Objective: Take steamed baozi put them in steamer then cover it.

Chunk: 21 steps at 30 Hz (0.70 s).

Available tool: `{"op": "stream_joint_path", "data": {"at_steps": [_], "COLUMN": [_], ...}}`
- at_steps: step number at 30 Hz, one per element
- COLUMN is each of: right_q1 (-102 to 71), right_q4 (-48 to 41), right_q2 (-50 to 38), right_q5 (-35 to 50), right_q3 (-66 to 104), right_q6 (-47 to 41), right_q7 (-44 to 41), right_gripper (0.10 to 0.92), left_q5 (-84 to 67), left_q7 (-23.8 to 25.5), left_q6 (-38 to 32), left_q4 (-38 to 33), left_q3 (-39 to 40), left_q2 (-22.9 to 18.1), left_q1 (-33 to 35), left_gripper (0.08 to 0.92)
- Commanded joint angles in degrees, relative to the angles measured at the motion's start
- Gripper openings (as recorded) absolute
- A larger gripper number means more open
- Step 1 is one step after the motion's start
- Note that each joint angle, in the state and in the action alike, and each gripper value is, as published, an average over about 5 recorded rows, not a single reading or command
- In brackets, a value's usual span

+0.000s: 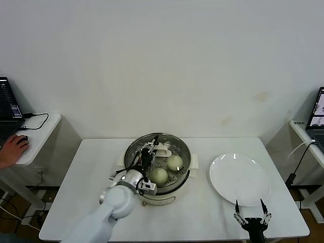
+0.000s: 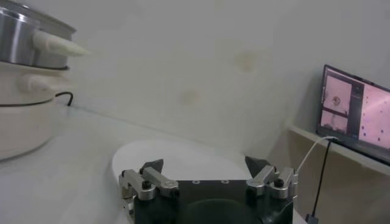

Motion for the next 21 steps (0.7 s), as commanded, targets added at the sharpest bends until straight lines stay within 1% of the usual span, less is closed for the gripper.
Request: {"op": "stream_joint_path", "data": {"at_steps": [1,4,9,11,13,15,17,19,21], "right_q1": [-0.10,-0.18,-0.22,-0.25,-0.31,-0.38,-0.44,-0.51,-0.70], "right_q4": [0.05,0.03,-0.37,-0.46,-0.49,-0.52,-0.56,-0.52,-0.26], "right_q2": [-0.01,0.02,-0.01,0.01,0.03,-0.01,-0.18,-0.44,-0.84], "right_q5": [-0.07,-0.10,-0.24,-0.20,-0.12,0.02,0.17,0.38,0.98], "right_q3": [-0.03,-0.13,-0.62,-0.99,-1.33,-1.52,-1.57,-1.65,-2.03], "right_q6": [0.20,0.25,0.46,0.67,0.99,1.31,1.64,1.96,2.23], "right_q7": [-0.09,-0.10,-0.10,-0.07,-0.03,0.00,-0.01,-0.09,-0.25], "right_gripper": [0.823,0.823,0.823,0.823,0.823,0.823,0.823,0.823,0.823], "left_q5": [-3.88,-6.01,-15.19,-18.89,-24.26,-32.75,-46.98,-62.86,-74.52], "left_q7": [-2.63,-3.94,-7.61,-9.77,-13.03,-16.87,-20.77,-24.06,-25.86], "left_q6": [-0.65,-1.02,-2.73,-4.00,-6.38,-10.25,-15.13,-18.64,-19.40], "left_q4": [-8.49,-13.02,-21.06,-23.72,-25.90,-26.82,-26.04,-23.79,-20.99], "left_q3": [-4.66,-7.03,-10.47,-13.49,-18.30,-23.77,-28.78,-32.53,-35.25], "left_q2": [1.78,2.76,4.99,4.77,3.69,2.09,0.28,-1.00,-1.66], "left_q1": [9.45,14.07,23.42,28.19,33.72,38.62,42.42,44.41,45.20], "left_gripper": [0.463,0.549,0.688,0.748,0.792,0.812,0.820,0.822,0.823]}}
